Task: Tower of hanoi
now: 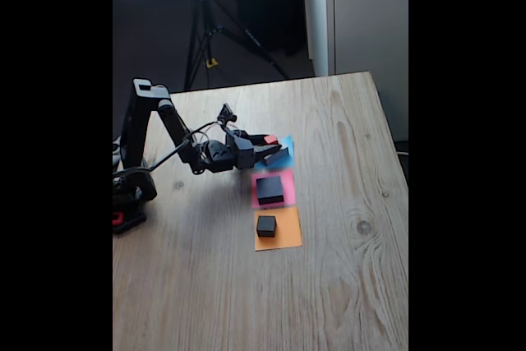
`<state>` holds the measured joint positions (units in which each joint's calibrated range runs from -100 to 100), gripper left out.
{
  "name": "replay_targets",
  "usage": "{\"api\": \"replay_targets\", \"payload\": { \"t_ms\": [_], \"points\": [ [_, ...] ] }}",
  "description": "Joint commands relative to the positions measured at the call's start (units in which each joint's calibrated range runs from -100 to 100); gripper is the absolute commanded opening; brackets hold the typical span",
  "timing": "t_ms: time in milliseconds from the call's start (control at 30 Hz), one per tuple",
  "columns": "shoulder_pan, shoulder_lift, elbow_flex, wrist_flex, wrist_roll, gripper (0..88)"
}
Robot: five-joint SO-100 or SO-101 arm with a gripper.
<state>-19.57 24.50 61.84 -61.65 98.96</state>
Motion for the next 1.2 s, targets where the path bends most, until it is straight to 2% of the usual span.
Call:
{"api": "replay_targets", "payload": {
  "t_ms": [0,133,333,500,733,933,1167],
  "points": [
    [0.6,-0.3,-0.8,0.3,1.0,3.7],
    [0.3,-3.0,-0.4,2.1,1.0,3.6],
    [1.0,-16.9,0.5,14.2,0.9,3.8],
    [2.5,-30.4,-0.3,27.7,-6.1,3.6],
    [4.3,-49.6,-0.6,50.0,-11.3,3.2],
    [4.6,-61.7,-3.5,66.0,-7.8,3.4],
    [6.4,-73.4,-20.7,99.7,-2.6,3.4]
  ]
}}
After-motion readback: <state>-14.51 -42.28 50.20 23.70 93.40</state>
